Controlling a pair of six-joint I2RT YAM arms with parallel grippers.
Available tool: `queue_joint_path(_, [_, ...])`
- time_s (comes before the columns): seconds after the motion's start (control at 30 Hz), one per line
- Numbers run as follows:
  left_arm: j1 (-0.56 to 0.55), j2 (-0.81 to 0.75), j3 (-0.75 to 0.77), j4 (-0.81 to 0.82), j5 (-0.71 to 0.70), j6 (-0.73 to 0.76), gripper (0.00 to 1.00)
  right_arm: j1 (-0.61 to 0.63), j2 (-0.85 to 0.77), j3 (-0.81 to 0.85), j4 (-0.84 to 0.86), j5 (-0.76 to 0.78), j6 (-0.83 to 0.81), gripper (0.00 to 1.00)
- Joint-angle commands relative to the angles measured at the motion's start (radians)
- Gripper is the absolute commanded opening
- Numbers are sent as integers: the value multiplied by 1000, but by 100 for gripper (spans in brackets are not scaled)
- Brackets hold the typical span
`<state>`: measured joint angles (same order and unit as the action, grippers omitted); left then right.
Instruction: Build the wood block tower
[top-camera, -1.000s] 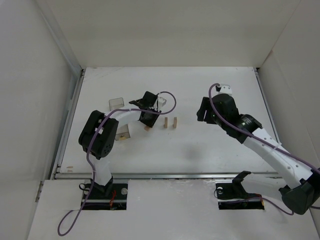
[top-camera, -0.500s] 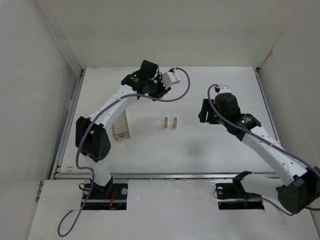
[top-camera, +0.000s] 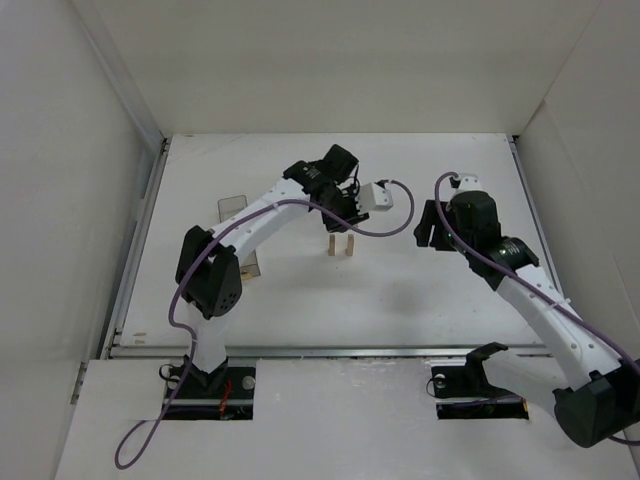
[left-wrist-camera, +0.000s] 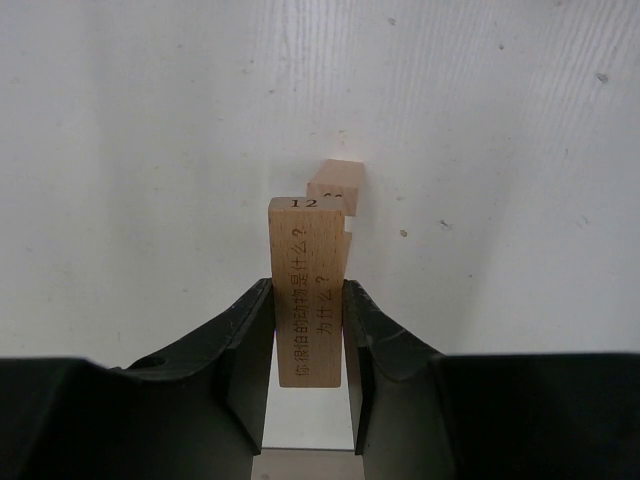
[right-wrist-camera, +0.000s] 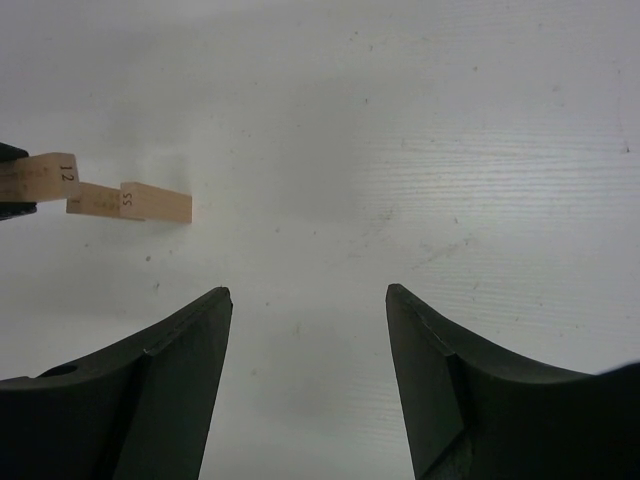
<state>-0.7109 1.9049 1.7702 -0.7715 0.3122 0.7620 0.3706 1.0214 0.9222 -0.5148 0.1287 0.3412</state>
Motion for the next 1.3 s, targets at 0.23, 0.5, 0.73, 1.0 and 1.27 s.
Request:
queue_joint_path(0.23, [-19, 20, 0, -11, -21, -16, 0, -12, -30, -35, 35, -35, -27, 69])
queue_joint_path(0.5, [-28, 40, -40, 0, -21, -7, 0, -12, -50, -45, 35, -35, -27, 70])
queue_joint_path(0.73, [-28, 51, -51, 35, -39, -16, 0, -12, -60, -54, 35, -44, -27, 70])
queue_joint_path(1.0, [-28, 82, -51, 35, -39, -16, 0, -12, -69, -63, 35, -54, -18, 70])
queue_joint_path(1.27, [-28, 91, -51, 35, -50, -7, 0, -12, -69, -63, 35, -54, -8, 70])
